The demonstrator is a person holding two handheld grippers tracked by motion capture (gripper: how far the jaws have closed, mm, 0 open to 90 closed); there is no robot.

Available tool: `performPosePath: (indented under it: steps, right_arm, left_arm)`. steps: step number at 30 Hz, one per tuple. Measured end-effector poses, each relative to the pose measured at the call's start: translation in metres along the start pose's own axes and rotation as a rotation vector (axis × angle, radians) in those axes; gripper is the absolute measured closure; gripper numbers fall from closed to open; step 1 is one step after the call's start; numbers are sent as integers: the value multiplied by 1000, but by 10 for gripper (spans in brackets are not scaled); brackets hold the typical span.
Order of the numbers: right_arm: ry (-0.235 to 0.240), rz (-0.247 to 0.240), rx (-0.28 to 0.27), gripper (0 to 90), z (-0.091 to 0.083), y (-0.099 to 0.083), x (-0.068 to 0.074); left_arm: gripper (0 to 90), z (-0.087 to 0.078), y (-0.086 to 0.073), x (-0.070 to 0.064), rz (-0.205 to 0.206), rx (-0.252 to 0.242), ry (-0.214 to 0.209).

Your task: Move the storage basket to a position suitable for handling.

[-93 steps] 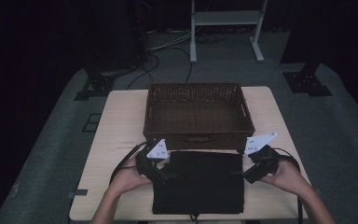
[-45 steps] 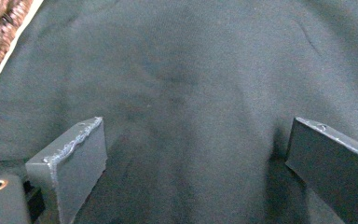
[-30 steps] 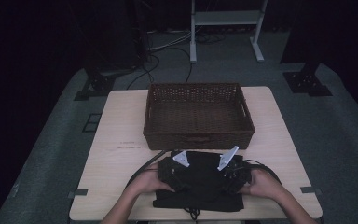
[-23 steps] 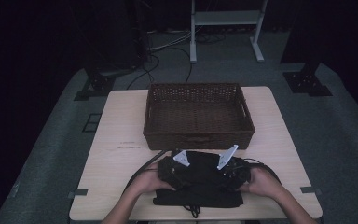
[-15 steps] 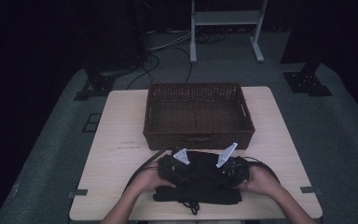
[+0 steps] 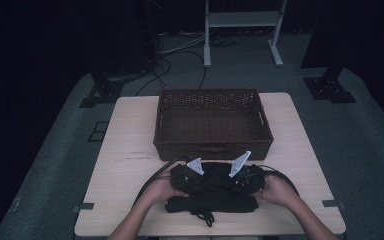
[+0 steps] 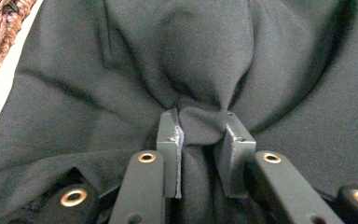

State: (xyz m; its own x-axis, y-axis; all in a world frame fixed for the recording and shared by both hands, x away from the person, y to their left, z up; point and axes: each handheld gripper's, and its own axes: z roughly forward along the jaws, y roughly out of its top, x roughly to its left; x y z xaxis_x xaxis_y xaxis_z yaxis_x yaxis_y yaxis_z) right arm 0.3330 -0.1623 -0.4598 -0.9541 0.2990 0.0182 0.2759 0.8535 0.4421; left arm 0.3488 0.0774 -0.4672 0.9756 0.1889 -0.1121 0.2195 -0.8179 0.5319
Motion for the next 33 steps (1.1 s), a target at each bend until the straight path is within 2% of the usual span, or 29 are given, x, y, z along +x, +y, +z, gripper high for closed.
performPosePath:
  steps: [4,15,33]
  right_arm:
    - [-7,-11,-12,718,-3,-1,1]
    - [-11,-22,-35,725,-10,-2,3]
    - [-52,-65,-90,726,-44,3,14]
  left_arm:
    - [757,-3,-1,0,6,-17,-4]
    - [767,-10,3,-5,36,-8,19]
    - [771,-41,21,-21,105,-14,78]
